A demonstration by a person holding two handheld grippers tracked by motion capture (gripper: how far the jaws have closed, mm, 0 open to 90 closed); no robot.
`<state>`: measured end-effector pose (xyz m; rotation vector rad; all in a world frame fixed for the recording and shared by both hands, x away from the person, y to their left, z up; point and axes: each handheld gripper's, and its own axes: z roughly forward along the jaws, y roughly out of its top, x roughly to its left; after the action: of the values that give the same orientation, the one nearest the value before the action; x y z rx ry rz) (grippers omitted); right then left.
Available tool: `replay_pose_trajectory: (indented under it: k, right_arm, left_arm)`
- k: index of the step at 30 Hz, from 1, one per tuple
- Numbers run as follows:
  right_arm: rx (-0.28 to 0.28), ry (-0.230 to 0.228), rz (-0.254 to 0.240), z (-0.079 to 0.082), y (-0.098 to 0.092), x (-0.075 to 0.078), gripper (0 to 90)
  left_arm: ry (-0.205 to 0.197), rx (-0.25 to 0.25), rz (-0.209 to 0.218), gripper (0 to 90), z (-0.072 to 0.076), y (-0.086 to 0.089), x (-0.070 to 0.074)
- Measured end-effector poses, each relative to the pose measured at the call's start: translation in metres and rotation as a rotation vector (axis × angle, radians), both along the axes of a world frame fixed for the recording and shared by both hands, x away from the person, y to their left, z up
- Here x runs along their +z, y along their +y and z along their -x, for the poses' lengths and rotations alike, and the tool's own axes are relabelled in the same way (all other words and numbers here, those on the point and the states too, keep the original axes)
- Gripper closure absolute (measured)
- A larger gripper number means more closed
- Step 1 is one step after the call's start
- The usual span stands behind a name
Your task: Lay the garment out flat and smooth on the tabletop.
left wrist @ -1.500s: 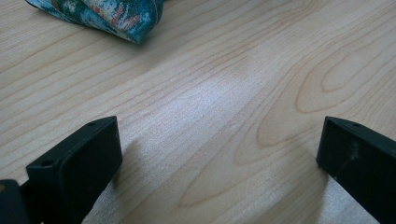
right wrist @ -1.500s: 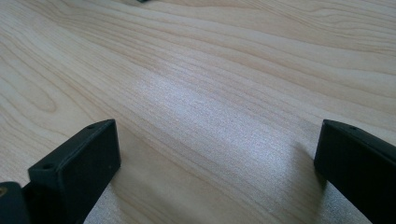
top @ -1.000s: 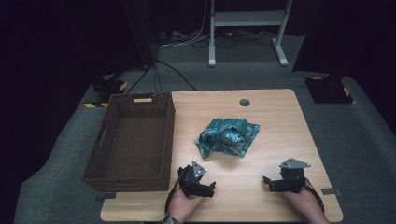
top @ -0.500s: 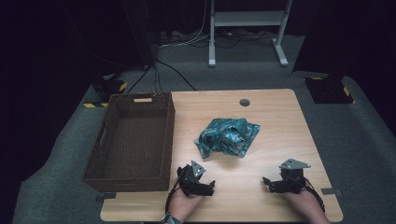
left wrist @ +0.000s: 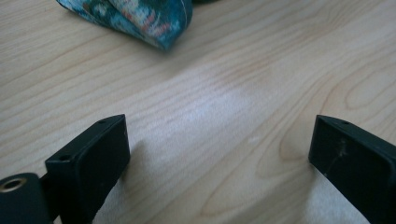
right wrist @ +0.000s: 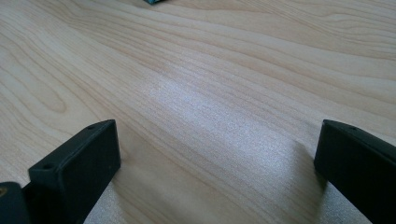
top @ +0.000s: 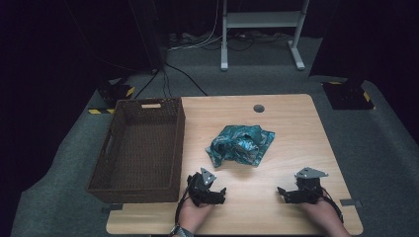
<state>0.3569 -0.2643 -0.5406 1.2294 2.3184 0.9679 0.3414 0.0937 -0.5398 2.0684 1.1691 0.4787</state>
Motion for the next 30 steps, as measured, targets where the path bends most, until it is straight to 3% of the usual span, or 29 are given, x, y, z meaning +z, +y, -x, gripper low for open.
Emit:
replay_pose_trajectory:
  k: [5,9,13,19,21,26,30]
  right_arm:
    - [0.0,-0.004,0.009,0.0,0.001,0.0,0.3]
    - [0.0,-0.004,0.012,0.0,0.001,0.0,0.3]
    - [0.0,-0.005,0.01,0.0,0.001,0.0,0.3]
    - [0.001,-0.005,0.009,0.0,0.001,0.0,0.4]
    - [0.001,-0.005,0.009,0.0,0.001,0.0,0.4]
    - [-0.002,-0.005,0.013,0.001,0.001,0.0,0.4]
    - [-0.005,-0.011,0.014,0.001,0.003,0.0,2.5]
  left_arm:
    - [-0.066,0.034,0.061,11.9,-0.013,-0.002,0.003]
    - [-0.126,0.06,0.079,17.3,-0.028,-0.005,0.008]
    - [-0.157,0.075,0.089,21.7,-0.043,-0.006,0.012]
    - [-0.155,0.083,0.106,29.7,-0.059,-0.004,0.016]
    - [-0.155,0.079,0.085,32.7,-0.062,-0.006,0.018]
    - [-0.121,0.086,0.071,42.8,-0.073,-0.004,0.02]
    - [-0.082,0.101,0.089,55.2,-0.079,0.001,0.018]
